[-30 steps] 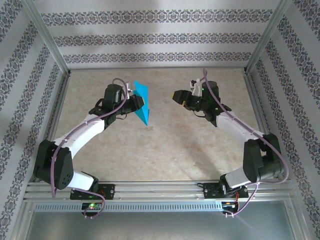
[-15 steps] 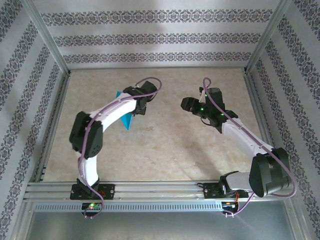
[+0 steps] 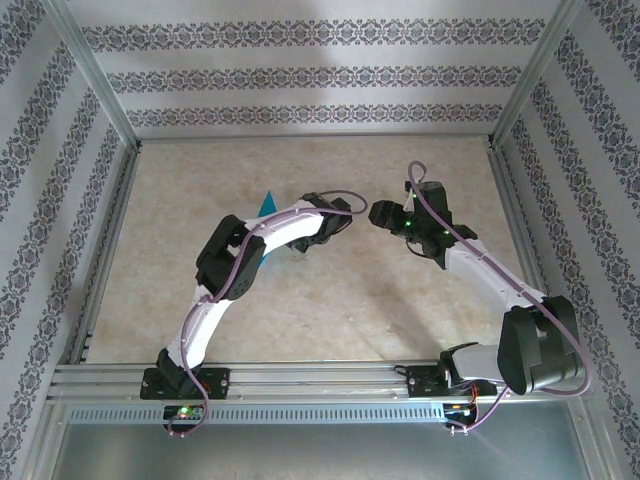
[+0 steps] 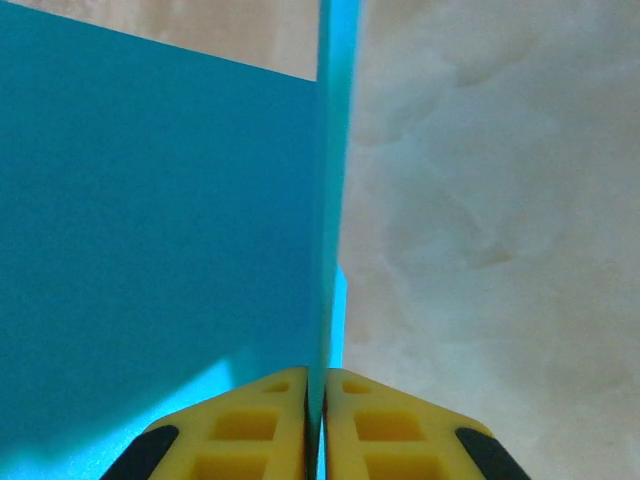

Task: Fold a paper plane with a square sheet of paper (pick it up from the middle)
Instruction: Turn over the paper at the center of the table.

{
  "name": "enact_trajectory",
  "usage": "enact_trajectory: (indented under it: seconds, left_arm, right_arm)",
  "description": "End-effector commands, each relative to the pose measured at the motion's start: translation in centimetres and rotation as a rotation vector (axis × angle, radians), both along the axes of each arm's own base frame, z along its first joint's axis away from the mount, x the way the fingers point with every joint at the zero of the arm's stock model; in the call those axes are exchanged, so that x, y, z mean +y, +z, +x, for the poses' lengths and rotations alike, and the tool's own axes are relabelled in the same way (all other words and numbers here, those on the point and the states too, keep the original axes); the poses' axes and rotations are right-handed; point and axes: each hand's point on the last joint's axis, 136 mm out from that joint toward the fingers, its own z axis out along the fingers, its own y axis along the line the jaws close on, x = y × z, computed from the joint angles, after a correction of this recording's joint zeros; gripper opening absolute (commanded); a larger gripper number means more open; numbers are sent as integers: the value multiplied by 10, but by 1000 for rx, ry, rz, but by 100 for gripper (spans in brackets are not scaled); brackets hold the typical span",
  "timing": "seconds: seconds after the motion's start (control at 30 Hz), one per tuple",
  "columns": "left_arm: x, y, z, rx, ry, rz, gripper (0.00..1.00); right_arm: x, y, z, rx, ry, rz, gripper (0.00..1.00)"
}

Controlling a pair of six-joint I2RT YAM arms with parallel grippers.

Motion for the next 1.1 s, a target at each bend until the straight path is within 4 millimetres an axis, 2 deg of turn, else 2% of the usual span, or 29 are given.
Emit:
enact_trajectory:
  seconds: [0.0, 0.17, 0.4, 0.57, 0.8, 1.07]
  left_arm:
    - [-1, 0, -6, 15, 2, 49, 14]
    - [-9, -16, -12, 46, 11, 24, 17]
    - [-18, -29, -17, 74, 18, -24, 21]
    - [-33, -23, -21, 86, 24, -120, 26]
    - [-105, 0, -44, 170, 0, -526, 32]
    - [-174, 60, -67, 220, -79, -1036, 48]
  right_arm:
    - [-8, -3, -2, 1, -26, -4, 67]
    - [-9, -6, -2, 11, -28, 3, 67]
    - [-10, -7, -1, 20, -36, 12, 67]
    - [-10, -9, -1, 26, -40, 19, 67]
    - [-15, -11, 2, 36, -77, 32, 67]
    - [-21, -18, 2, 53, -108, 59, 67]
